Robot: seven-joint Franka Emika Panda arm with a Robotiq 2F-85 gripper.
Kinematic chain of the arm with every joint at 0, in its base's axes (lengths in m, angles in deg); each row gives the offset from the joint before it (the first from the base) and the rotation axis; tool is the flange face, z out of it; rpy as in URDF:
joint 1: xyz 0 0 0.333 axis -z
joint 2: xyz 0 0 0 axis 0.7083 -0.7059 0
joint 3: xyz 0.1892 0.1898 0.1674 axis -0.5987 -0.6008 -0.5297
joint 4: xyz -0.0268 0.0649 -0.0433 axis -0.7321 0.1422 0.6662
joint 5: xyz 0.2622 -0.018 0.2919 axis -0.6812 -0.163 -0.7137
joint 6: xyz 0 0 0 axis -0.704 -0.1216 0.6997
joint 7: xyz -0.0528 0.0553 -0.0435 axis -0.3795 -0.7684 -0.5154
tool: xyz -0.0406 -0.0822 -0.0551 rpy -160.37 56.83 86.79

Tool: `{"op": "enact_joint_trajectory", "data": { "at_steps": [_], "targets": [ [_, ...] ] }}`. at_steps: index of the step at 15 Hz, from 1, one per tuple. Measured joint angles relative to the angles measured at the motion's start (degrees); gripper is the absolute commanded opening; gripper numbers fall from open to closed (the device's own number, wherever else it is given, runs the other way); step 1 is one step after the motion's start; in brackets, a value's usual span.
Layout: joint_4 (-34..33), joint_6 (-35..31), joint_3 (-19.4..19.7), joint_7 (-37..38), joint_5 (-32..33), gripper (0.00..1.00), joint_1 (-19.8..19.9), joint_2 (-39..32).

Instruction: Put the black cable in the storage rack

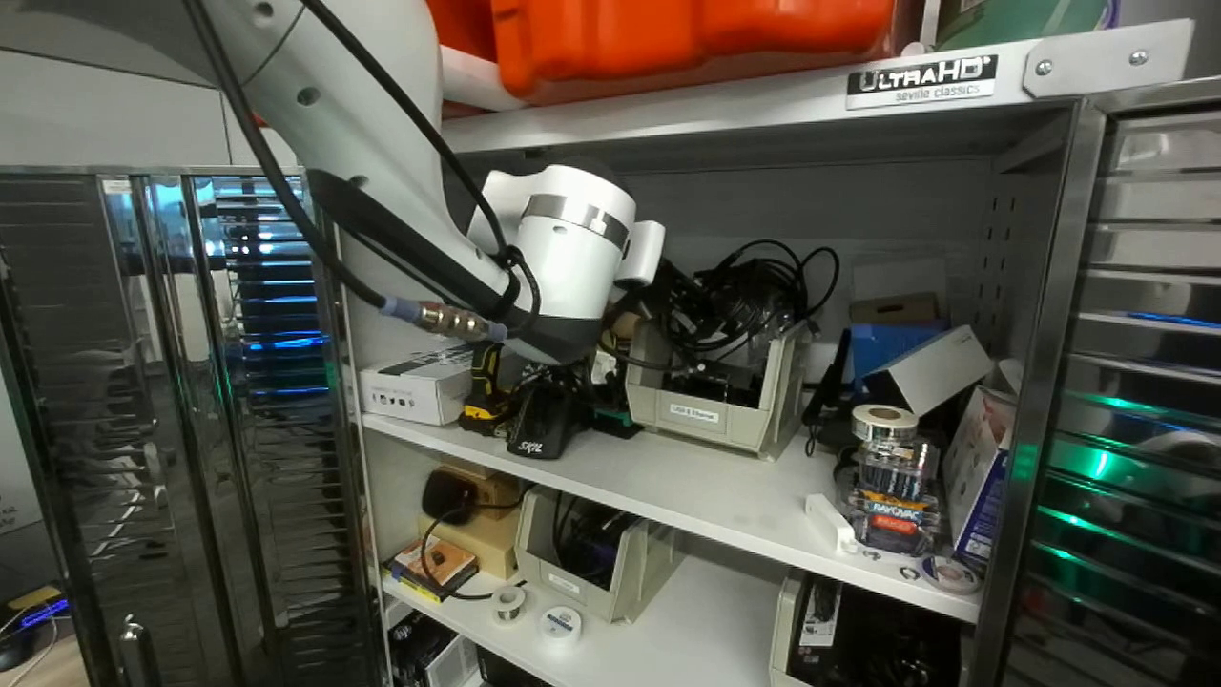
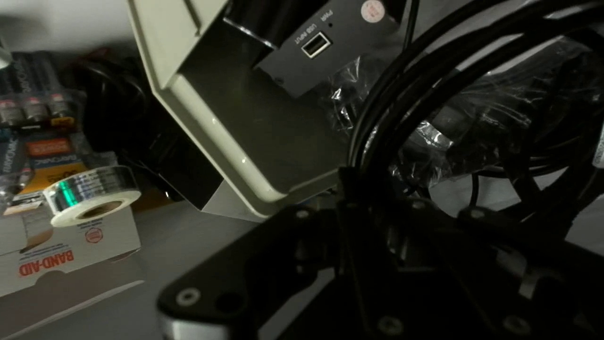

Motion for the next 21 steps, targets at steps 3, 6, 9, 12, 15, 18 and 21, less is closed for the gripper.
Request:
{"op": "enact_joint_trajectory", "data": {
  "at_steps": [3,6,9,12,15,18,21],
  "targets": [
    [-1.2,-0.1,-0.1,-0.4,0.0,0.61,0.0,-1.9],
    [-2.0,-0.4,-0.4,-0.7,0.0,0.83,0.0,-2.8],
    [-2.6,-0.6,-0.6,-0.9,0.0,1.00,0.0,-2.8],
    [-2.8,-0.9,-1.0,-1.1,0.0,1.00,0.0,-2.5],
    [-2.3,-1.5,-1.7,-3.3,-1.5,1.00,0.0,-1.7],
    [0.4,-1.6,-2.8,-9.6,-6.4,1.00,0.2,0.2],
    [5.8,-1.3,-4.6,-20.1,-14.1,1.00,1.1,4.0]
  ]
}}
